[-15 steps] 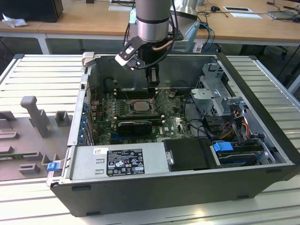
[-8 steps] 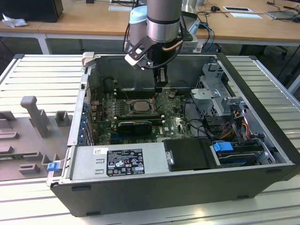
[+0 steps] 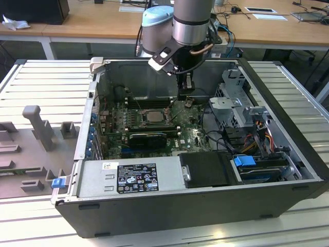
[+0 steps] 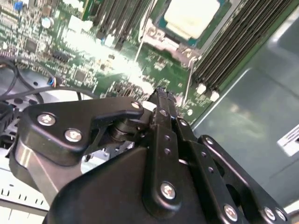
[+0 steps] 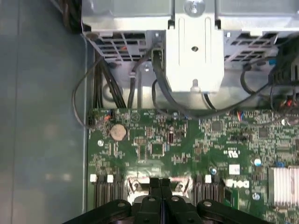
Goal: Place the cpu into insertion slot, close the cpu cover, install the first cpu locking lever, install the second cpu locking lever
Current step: 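Close the cpu cover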
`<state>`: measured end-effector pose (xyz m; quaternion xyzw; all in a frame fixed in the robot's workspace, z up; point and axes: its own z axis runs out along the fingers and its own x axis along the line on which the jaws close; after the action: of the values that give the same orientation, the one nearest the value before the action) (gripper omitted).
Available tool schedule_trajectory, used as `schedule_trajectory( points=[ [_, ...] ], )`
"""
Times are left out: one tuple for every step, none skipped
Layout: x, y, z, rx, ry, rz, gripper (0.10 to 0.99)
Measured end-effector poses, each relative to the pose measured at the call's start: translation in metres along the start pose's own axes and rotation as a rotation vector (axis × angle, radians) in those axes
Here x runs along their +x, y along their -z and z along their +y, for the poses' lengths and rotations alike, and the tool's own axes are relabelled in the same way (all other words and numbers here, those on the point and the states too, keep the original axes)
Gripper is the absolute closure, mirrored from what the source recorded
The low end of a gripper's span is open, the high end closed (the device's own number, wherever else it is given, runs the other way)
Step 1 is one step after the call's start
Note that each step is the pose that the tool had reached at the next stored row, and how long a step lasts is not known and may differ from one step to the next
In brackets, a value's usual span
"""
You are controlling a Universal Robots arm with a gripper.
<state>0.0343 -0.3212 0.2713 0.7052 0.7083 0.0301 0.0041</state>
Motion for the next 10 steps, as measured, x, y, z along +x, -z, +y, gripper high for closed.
schedule_trajectory(
  points=[
    [0.0,-0.0011,0.0054,0.002,0.002,0.0001,0.98],
    [-0.0001,-0.002,0.0076,0.004,0.003,0.0001,0.98],
    [-0.0001,-0.0029,0.0087,0.004,0.004,0.0002,0.98],
    [-0.0002,-0.0038,0.0101,0.005,0.006,0.0003,0.98],
    [-0.0002,-0.0045,0.0122,0.006,0.008,0.0003,0.98],
    [-0.0002,-0.0062,0.0151,0.007,0.014,0.0006,0.98],
    [-0.0003,-0.0095,0.0162,0.007,0.022,0.001,0.98],
    [-0.0004,-0.0131,0.0175,0.008,0.028,0.0013,0.98],
    [-0.0005,-0.0151,0.0183,0.008,0.031,0.0015,0.98],
    [-0.0005,-0.0165,0.0186,0.009,0.033,0.0016,0.98]
  ],
)
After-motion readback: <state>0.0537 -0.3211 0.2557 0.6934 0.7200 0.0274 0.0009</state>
